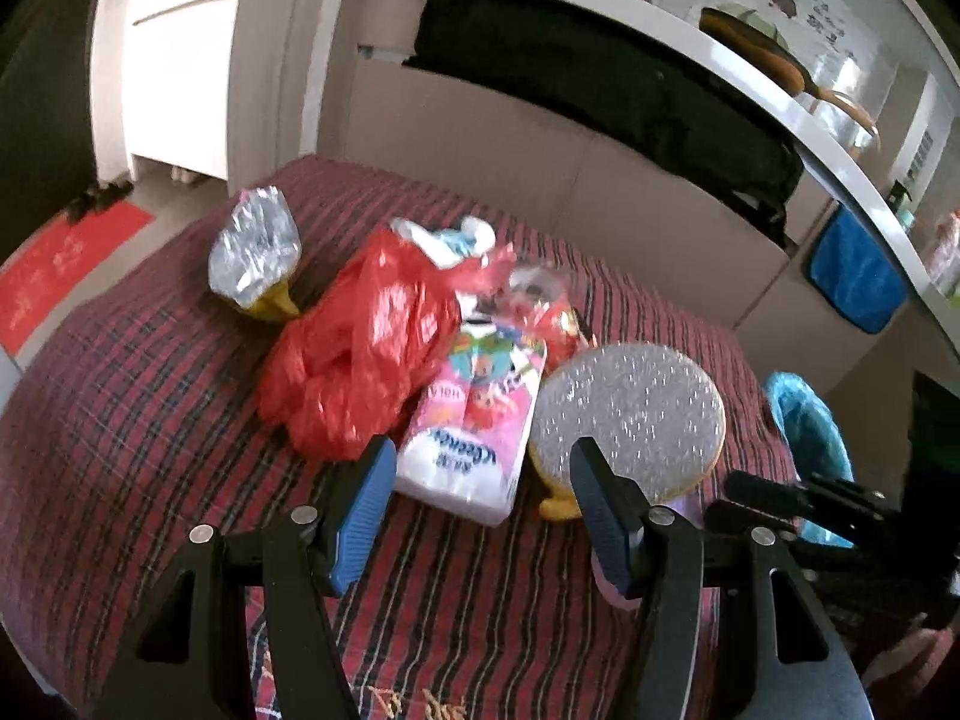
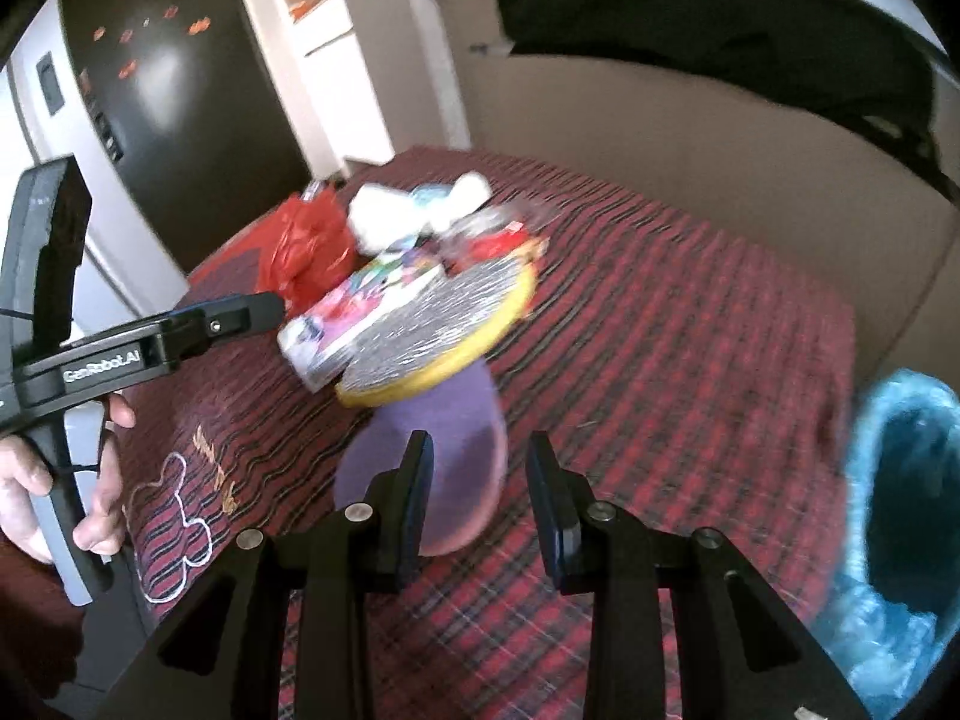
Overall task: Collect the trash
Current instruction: 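Return both tools to the table and reach the right tool toward the silver foil lid, then grasp the purple-pink sponge with the right tool, then lift the sponge toward the bin with the right tool while the left tool grasps the silver round lid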
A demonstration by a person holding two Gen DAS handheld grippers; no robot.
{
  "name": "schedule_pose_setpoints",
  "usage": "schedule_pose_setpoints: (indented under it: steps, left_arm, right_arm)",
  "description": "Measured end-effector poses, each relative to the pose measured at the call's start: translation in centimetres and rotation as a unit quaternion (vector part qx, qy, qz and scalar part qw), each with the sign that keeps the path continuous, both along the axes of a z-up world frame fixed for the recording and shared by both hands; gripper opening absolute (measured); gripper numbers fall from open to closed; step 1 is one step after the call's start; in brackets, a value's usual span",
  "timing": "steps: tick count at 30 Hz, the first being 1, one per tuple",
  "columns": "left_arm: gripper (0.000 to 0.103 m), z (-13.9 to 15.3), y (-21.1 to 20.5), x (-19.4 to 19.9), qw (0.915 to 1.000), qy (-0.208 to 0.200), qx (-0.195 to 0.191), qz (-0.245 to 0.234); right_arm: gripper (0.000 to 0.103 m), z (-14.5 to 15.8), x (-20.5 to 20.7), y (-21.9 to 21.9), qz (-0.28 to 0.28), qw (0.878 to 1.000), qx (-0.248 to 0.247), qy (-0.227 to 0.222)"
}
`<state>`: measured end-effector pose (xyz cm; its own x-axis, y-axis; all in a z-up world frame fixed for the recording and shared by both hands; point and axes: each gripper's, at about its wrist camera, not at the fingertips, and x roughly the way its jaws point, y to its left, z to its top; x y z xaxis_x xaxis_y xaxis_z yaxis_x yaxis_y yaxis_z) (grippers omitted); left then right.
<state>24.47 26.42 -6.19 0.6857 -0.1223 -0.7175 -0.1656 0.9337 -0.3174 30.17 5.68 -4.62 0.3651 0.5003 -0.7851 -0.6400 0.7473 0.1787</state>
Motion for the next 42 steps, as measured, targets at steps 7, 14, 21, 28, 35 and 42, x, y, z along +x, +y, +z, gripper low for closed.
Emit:
schedule_pose_setpoints:
  steps: [7,14,21,28,35,42]
  left_arm:
    - [0.061,-1.0,0.7,-0.5,0.9998,0.001,-0.018,0.000]
    - [0.061,-1.7,1.7,-0.3,0.9991,0.012,-0.040,0.000]
    - [0.061,-1.3,0.7,0.3,0.9984,0.017,-0.049,-0.023]
    - [0.061,-0.5,-2.4,1.1,0.9959,0.014,-0.045,-0.078]
    - [0.061,-1.1,-5.8,4.1,0.9895,0.037,-0.063,-0.124]
    - [0.061,-1.5,-9.1,7.2,0.9812,0.065,-0.091,-0.157]
  right_arm:
    - [0.038,-2.2,1.7,1.7,-0.004,0.999,0.009,0.052]
    - [0.055,-3.7,3.5,2.4,-0.009,0.992,0.053,0.115]
    - [0.040,-3.0,2.9,2.1,0.012,0.994,0.055,0.097]
    - [0.029,-0.7,2.5,-4.6,-0.048,0.996,0.056,0.057]
    - [0.029,1.6,2.3,-10.7,-0.126,0.992,0.014,-0.017]
    - [0.029,1.1,2.0,-11.9,-0.150,0.988,-0.010,-0.040]
